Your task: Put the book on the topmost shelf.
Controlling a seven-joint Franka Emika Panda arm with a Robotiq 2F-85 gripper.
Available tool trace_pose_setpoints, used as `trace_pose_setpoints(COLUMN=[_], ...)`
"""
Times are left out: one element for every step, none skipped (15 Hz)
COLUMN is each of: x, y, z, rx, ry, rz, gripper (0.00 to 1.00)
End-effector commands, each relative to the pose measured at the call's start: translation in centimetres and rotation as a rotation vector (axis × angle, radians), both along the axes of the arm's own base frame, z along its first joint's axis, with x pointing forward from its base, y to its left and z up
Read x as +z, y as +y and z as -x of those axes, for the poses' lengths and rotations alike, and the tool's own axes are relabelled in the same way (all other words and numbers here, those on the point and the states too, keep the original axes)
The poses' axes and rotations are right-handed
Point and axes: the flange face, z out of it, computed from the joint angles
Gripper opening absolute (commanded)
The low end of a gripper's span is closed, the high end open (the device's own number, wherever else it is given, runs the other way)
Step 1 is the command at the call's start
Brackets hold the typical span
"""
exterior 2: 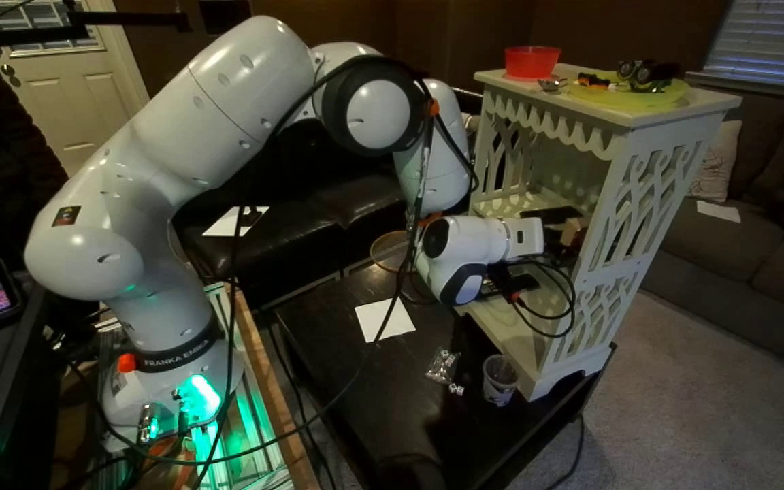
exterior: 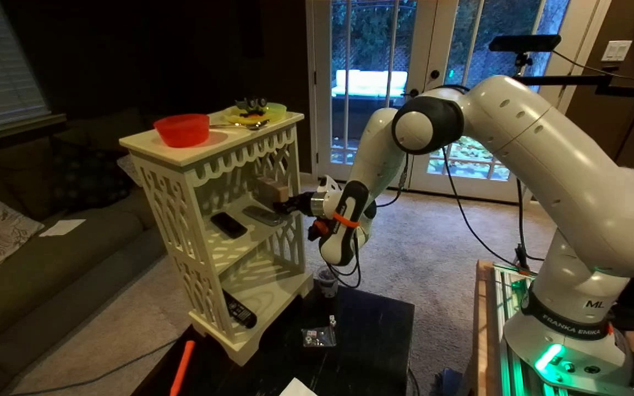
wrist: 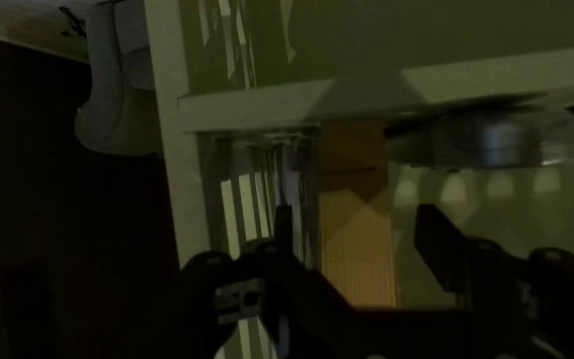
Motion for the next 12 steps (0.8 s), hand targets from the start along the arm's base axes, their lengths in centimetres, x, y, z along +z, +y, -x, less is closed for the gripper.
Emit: trace_pose_setpoints(x=[-0.3,0.1,0.3,0.9,1.4,1.9,2.5,3.2,3.7,3.8,3.9,4.4], y=[-0.1,-0.1,-0.1,0.1,0.3,0.2,-0.3,-1.1,-1.5,-1.1,-0.6,-0.3], z=[-0.1,0.1,0.3,0.9,1.7,2.7,3.7,5.0,6.0,6.6,7.5,8.6], rx=[-0.008,-0.01,-0.007,0.006,0.02,0.025,0.006,-0.036,-0.051,-0.004,0.042,0.084], ry=[0.01,0.007,0.005,0.011,0.026,0.047,0.059,0.08,0.107,0.169,0.216,0.244], rz=[-0.009,-0.007,-0.008,-0.013,-0.015,-0.002,0.029,0.07,0.096,0.102,0.098,0.086], gripper=[0.97,0.99,1.0,1.0,1.0,1.0,1.0,1.0,1.0,1.0,1.0,1.0])
